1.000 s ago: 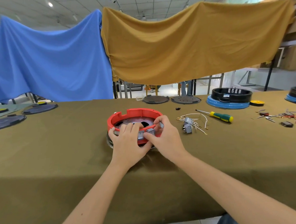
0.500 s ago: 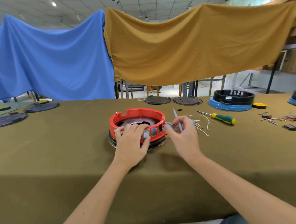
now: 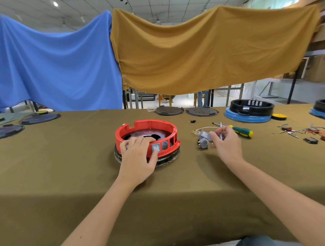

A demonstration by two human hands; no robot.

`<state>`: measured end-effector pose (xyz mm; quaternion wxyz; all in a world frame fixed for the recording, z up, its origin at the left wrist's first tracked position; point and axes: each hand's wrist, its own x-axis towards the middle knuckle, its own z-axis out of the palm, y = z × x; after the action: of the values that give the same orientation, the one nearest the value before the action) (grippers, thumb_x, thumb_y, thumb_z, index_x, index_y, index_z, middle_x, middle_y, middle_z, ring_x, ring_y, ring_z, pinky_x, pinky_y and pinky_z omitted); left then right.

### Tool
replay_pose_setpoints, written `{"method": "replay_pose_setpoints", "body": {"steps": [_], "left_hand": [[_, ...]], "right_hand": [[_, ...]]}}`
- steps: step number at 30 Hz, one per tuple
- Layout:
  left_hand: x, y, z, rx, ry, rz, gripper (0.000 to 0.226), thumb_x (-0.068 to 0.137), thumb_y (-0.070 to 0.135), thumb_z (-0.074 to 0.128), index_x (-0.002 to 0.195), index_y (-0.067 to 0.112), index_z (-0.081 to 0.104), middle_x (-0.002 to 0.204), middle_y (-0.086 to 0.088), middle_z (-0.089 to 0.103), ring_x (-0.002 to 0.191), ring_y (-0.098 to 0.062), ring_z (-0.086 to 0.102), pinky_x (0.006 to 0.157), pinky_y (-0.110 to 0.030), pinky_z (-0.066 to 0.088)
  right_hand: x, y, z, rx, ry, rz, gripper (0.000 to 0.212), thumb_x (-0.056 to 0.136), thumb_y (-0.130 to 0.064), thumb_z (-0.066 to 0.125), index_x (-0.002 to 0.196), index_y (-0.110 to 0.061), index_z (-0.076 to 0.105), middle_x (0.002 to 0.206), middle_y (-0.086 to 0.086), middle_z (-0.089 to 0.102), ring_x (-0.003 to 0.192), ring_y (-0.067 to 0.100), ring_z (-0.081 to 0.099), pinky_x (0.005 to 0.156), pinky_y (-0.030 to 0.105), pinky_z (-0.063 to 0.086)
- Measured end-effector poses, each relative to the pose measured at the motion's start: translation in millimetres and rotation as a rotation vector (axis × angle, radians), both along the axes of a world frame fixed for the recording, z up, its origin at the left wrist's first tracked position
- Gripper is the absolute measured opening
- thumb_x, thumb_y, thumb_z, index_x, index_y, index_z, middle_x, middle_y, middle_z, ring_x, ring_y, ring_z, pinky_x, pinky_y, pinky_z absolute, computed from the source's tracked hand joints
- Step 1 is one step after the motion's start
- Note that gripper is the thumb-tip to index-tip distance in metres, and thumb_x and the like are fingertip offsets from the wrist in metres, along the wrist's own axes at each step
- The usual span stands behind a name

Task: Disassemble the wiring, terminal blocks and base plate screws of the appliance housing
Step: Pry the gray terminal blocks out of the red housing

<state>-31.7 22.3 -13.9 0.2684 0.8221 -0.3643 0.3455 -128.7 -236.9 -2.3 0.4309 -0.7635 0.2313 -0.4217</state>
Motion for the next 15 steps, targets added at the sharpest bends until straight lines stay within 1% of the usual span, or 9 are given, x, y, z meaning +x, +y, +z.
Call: {"method": "replay_pose_setpoints", "body": {"steps": [3, 6, 10, 12, 15], "left_hand": [[1.2, -0.4, -0.1, 0.002, -0.003, -0.007, 0.027, 0.088, 0.036, 0.054, 0.11, 0.024, 0.064, 0.106, 0.014, 0.062, 0.105, -0.014, 0.054, 0.098, -0.031, 0.021], [1.5, -0.6, -0.9, -0.005, -0.009, -0.005, 0.027, 0.088, 0.036, 0.054, 0.11, 0.024, 0.064, 0.106, 0.013, 0.063, 0.104, -0.015, 0.053, 0.097, -0.03, 0.021], [1.4, -0.9, -1.7, -0.021, -0.013, -0.002, 0.029, 0.088, 0.038, 0.053, 0.111, 0.024, 0.063, 0.105, 0.013, 0.062, 0.104, -0.015, 0.052, 0.097, -0.029, 0.02], [0.8, -1.5, -1.3, -0.026, 0.0, 0.023, 0.033, 0.088, 0.041, 0.051, 0.112, 0.022, 0.063, 0.106, 0.01, 0.062, 0.106, -0.017, 0.052, 0.098, -0.031, 0.021], [0.7, -1.7, -1.2, -0.011, 0.018, 0.037, 0.035, 0.088, 0.045, 0.048, 0.11, 0.022, 0.064, 0.106, 0.009, 0.062, 0.108, -0.018, 0.051, 0.1, -0.033, 0.022]], "right_hand": [[5.8, -11.5, -5.6, -0.034, 0.072, -0.031, 0.016, 0.095, -0.028, 0.066, 0.086, -0.023, 0.054, 0.088, 0.005, 0.064, 0.087, 0.026, 0.061, 0.069, 0.034, 0.046], [11.5, -15.3, -9.7, -0.068, 0.124, -0.029, 0.012, 0.097, -0.027, 0.063, 0.093, -0.018, 0.055, 0.088, 0.001, 0.061, 0.084, 0.019, 0.056, 0.065, 0.03, 0.042], [10.2, -15.4, -10.6, -0.083, 0.049, -0.059, 0.001, 0.102, -0.018, 0.054, 0.101, -0.019, 0.055, 0.087, -0.006, 0.058, 0.077, 0.013, 0.055, 0.06, 0.022, 0.039], [6.6, -15.3, -10.2, -0.037, 0.013, -0.072, 0.005, 0.101, -0.016, 0.053, 0.104, -0.02, 0.056, 0.094, -0.004, 0.06, 0.076, 0.007, 0.055, 0.059, 0.02, 0.038], [1.9, -10.6, -8.3, -0.01, -0.028, -0.015, 0.019, 0.098, -0.016, 0.059, 0.114, -0.027, 0.055, 0.101, -0.008, 0.061, 0.082, -0.001, 0.057, 0.06, 0.011, 0.04]]}}
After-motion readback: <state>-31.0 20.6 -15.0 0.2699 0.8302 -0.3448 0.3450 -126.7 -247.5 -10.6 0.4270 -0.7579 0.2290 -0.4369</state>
